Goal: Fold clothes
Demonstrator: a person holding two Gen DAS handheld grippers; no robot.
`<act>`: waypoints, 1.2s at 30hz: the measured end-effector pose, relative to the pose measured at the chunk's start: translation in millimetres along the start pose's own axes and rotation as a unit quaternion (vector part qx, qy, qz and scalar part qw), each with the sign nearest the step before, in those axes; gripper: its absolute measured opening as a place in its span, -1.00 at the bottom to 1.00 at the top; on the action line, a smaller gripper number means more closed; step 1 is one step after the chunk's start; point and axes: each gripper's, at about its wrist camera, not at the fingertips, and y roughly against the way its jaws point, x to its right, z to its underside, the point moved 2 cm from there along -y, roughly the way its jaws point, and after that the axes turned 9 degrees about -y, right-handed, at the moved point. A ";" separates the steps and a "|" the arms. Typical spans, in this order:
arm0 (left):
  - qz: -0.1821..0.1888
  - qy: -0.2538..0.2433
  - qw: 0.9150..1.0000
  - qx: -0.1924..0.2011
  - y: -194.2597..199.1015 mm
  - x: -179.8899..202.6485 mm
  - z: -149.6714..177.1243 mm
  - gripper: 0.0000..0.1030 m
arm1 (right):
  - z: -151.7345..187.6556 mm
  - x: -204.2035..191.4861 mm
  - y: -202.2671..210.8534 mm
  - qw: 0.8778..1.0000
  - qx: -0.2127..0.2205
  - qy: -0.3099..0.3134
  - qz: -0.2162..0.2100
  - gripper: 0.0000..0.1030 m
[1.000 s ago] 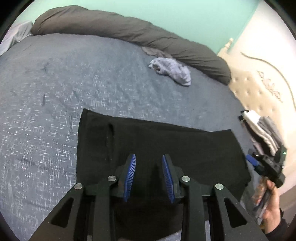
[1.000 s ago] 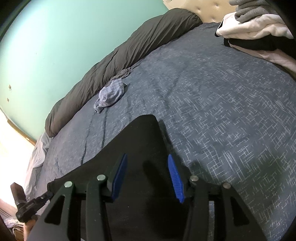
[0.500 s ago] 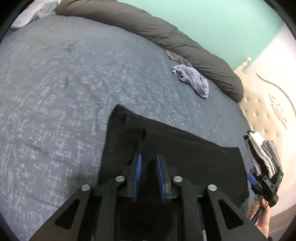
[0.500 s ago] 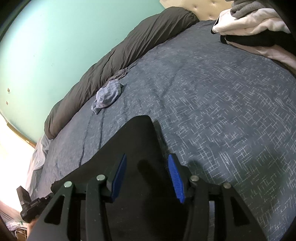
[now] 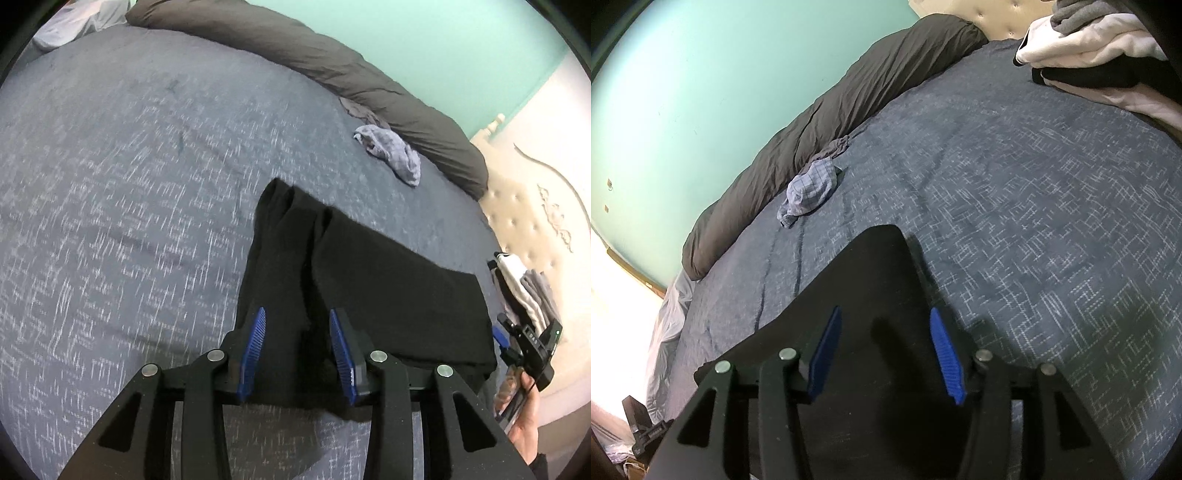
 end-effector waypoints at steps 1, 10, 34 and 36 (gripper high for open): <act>0.001 0.002 1.000 -0.004 -0.3 -1.0 2.7 -0.09 | -0.1 0.4 0.4 1.000 0.001 0.000 0.000 0.00; 0.009 0.042 0.999 -0.019 8.2 -8.4 31.3 0.19 | -4.1 4.2 7.4 1.000 0.003 -0.005 -0.008 0.00; 0.015 0.052 0.999 -0.002 26.5 -14.1 49.6 0.19 | 152.8 -114.0 -55.5 0.952 -0.219 0.213 -0.010 -0.59; 0.018 0.054 0.998 0.001 28.3 -15.5 48.9 0.19 | 158.3 -111.4 -50.2 0.948 -0.228 0.221 0.000 -0.61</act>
